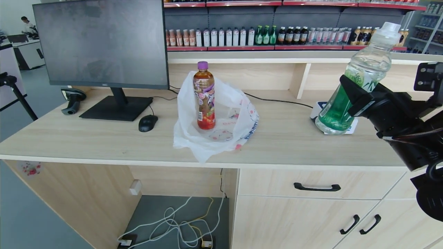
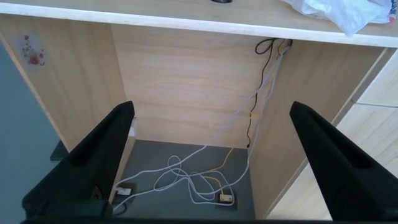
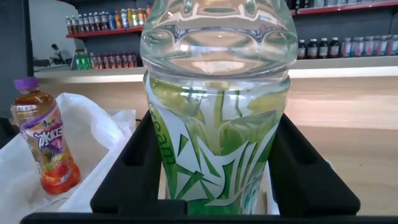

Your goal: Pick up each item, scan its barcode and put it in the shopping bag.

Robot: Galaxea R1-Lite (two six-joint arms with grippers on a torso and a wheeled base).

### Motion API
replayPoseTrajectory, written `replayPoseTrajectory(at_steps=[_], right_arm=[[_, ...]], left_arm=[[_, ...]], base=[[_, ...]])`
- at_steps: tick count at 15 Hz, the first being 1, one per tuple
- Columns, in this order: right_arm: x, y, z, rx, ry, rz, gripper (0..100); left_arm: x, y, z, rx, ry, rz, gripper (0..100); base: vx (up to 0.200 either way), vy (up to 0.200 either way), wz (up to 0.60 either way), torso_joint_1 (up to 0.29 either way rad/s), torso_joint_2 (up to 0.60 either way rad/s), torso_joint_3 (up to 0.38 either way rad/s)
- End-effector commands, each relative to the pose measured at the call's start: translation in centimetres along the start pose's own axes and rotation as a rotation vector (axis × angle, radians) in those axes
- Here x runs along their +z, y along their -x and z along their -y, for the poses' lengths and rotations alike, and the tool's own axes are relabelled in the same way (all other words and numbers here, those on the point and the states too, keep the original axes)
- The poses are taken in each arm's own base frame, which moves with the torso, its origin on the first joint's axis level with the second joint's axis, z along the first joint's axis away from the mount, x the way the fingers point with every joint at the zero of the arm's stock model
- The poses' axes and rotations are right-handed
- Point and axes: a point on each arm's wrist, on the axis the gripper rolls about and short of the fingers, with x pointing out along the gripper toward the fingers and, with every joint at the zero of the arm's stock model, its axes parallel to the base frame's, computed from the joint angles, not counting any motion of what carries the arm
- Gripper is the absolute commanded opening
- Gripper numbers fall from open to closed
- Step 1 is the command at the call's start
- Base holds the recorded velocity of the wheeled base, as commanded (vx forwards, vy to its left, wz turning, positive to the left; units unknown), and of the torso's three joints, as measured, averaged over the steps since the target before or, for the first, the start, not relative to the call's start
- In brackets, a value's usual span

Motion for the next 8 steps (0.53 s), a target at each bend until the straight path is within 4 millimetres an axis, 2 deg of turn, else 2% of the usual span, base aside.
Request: replayPoseTrajectory(at_steps=[1, 2, 8], right_arm=[[-0.14, -0.03, -0.09, 0.004, -0.001, -0.003, 0], [-0.08, -0.02, -0.08, 0.003, -0.001, -0.001, 0], [0.02, 0.0, -0.14, 0.007, -0.003, 0.002, 0]], left_arm=[[0.0, 0.0, 0.0, 0.0, 0.0, 0.0, 100], [0.0, 0.0, 0.0, 0.0, 0.0, 0.0, 100], [0.0, 0.0, 0.0, 0.0, 0.0, 0.0, 100]], base=[[0.0, 0.2, 0.0, 0.002, 0.0, 0.012], [0.0, 0.2, 0.0, -0.002, 0.0, 0.002], [0.0, 0.0, 0.0, 0.0, 0.0, 0.0]])
